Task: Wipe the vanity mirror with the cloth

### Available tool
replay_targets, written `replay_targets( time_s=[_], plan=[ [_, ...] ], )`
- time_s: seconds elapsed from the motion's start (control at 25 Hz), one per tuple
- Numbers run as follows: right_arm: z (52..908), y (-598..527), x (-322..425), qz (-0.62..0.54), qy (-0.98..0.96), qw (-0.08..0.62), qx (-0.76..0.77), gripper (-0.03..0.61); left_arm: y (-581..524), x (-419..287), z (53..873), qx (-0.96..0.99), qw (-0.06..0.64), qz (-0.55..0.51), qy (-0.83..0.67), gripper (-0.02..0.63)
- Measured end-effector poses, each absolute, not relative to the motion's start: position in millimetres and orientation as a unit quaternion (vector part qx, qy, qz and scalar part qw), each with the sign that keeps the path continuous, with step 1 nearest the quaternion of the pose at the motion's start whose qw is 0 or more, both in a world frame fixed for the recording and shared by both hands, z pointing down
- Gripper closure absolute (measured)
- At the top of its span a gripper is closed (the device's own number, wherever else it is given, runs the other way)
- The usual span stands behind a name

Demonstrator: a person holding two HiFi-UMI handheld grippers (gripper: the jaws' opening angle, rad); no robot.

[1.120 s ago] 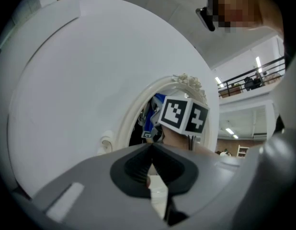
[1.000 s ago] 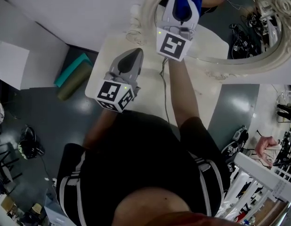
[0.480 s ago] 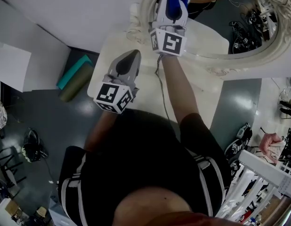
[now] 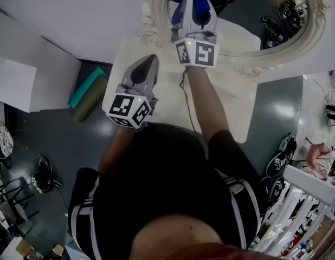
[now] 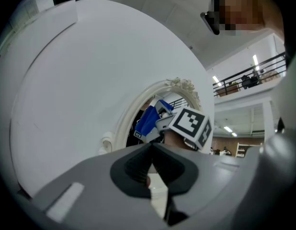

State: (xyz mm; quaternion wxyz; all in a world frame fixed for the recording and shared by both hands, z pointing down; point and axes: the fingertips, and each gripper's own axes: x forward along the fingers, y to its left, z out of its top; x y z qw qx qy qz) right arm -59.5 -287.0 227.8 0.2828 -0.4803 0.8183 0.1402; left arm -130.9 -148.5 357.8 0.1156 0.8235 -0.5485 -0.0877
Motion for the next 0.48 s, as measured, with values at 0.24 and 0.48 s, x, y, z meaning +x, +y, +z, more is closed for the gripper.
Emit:
replay_targets(
  time_s=[0.24, 0.48],
  plan=[
    [225, -242, -8, 0.135, 0.795, 0.313, -0.501, 0.538, -147, -107, 358, 0.841, 0.125, -0.090, -0.519, 0.603],
    [248, -212, 65, 0.145, 0.762, 0.299, -0.557, 0.537, -154, -66, 361, 0.862, 0.125, -0.085, -0.484, 0.603]
  ],
)
